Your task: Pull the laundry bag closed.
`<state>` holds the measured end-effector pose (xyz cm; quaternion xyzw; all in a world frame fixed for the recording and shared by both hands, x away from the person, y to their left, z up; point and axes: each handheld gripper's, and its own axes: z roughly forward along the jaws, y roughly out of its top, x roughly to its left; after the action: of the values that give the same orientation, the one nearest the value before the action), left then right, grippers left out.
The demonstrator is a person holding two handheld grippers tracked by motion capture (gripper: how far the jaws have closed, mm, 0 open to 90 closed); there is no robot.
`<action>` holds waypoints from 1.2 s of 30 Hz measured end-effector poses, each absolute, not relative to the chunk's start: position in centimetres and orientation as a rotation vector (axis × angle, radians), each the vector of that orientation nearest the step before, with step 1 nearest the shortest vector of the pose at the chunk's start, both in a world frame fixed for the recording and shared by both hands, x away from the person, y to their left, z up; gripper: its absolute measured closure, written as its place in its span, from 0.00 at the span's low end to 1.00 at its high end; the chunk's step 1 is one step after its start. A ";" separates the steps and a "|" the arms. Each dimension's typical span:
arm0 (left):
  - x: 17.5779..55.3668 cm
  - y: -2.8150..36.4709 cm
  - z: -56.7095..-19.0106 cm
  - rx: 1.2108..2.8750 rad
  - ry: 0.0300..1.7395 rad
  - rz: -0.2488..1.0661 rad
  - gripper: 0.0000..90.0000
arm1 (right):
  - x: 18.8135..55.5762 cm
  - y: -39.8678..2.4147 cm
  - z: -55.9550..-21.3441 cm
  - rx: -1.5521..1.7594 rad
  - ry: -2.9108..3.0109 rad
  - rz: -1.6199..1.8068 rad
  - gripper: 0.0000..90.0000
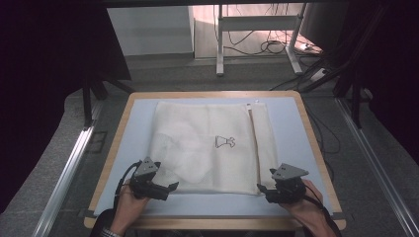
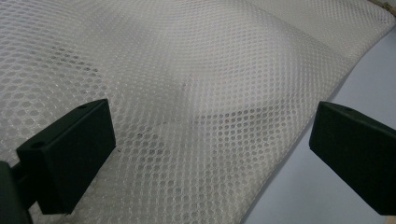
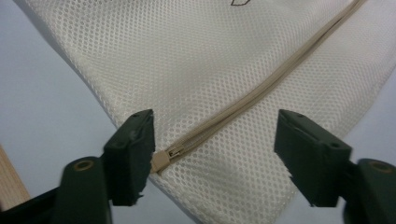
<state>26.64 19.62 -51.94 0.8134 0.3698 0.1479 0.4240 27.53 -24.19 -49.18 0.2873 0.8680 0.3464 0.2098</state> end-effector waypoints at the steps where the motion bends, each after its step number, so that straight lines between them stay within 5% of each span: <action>1: 26.6 19.6 -51.9 2.035 0.925 0.370 0.00 | 27.5 -24.2 -49.2 0.799 2.414 0.963 0.36; 16: 26.8 19.4 -52.0 2.037 0.921 0.361 0.00 | 27.1 -23.5 -49.6 0.583 2.510 0.898 0.67; 30: 26.8 19.4 -52.1 2.042 0.923 0.358 0.00 | 26.8 -22.5 -50.7 0.501 2.578 0.827 0.58; 36: 26.8 19.4 -52.1 2.043 0.923 0.358 0.00 | 26.7 -22.3 -50.8 0.487 2.574 0.762 0.65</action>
<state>26.78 19.38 -52.07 0.8158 0.3685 0.1428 0.4222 26.71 -22.26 -50.82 0.1748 0.9234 0.2732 0.2052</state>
